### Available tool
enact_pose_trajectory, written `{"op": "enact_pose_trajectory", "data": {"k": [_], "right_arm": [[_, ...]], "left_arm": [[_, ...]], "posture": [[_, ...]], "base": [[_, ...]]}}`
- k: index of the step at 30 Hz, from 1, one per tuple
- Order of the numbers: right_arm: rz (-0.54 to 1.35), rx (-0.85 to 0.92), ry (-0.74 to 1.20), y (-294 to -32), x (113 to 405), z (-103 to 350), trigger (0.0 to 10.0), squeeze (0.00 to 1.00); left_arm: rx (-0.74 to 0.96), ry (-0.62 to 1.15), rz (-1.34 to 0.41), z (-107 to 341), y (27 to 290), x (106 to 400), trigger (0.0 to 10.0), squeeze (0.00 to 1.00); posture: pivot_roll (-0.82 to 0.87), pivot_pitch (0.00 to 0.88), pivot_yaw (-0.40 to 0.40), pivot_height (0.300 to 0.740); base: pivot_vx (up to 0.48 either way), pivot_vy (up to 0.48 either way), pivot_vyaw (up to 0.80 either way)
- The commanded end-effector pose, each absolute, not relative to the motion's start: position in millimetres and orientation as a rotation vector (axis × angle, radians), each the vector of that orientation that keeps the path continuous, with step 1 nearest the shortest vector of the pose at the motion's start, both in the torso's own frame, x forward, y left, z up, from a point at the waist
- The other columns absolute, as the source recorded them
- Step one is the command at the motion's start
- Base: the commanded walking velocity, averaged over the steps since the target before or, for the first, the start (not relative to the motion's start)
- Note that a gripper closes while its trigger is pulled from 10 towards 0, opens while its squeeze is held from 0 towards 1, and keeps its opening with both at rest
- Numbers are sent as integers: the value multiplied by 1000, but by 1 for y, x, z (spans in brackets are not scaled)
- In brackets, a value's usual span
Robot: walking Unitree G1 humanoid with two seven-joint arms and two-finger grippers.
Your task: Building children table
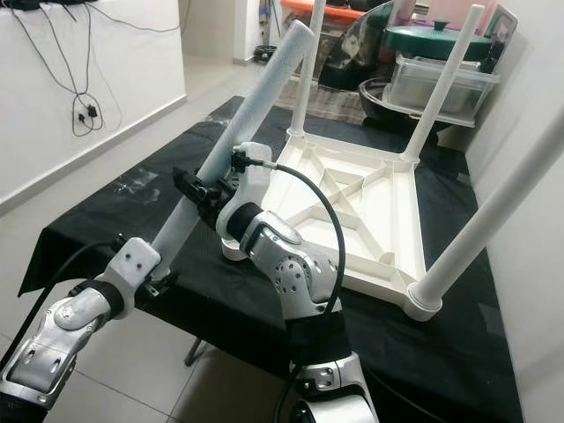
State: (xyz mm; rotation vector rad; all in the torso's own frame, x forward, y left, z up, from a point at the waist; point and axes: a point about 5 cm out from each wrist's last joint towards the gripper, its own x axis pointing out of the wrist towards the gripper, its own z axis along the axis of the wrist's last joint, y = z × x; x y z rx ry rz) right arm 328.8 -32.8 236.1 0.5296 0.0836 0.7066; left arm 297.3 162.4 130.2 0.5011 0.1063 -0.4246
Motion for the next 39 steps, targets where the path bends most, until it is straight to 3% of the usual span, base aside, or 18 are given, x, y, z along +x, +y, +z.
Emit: {"op": "enact_pose_trajectory", "data": {"k": [1,14,15,27,32,33,39], "right_arm": [[672,679,168,-10,318,221,0,0],[671,709,152,-11,316,225,0,0],[680,712,141,-12,315,227,0,0],[694,708,94,-18,321,235,0,0],[642,678,12,-41,342,248,0,0],[615,669,-13,-49,349,252,0,0],[547,657,-97,-72,366,270,0,0]], "left_arm": [[518,71,-412,136,162,299,10000,0],[564,51,-427,139,164,298,10000,31],[559,32,-441,141,164,296,10000,1000],[496,-51,-459,159,164,287,10000,1000],[456,-118,-416,174,170,277,10000,1000],[433,-127,-408,175,171,274,10000,0],[359,-136,-446,173,165,262,10000,0]], "posture": [[70,0,-82,740],[77,0,-82,740],[77,0,-82,740],[83,0,-83,740],[99,0,-90,740],[99,0,-90,740],[102,0,-92,740]], "base": [[0,0,0],[0,0,0],[0,0,0],[0,0,0],[0,0,0],[0,0,0],[0,0,0]]}}
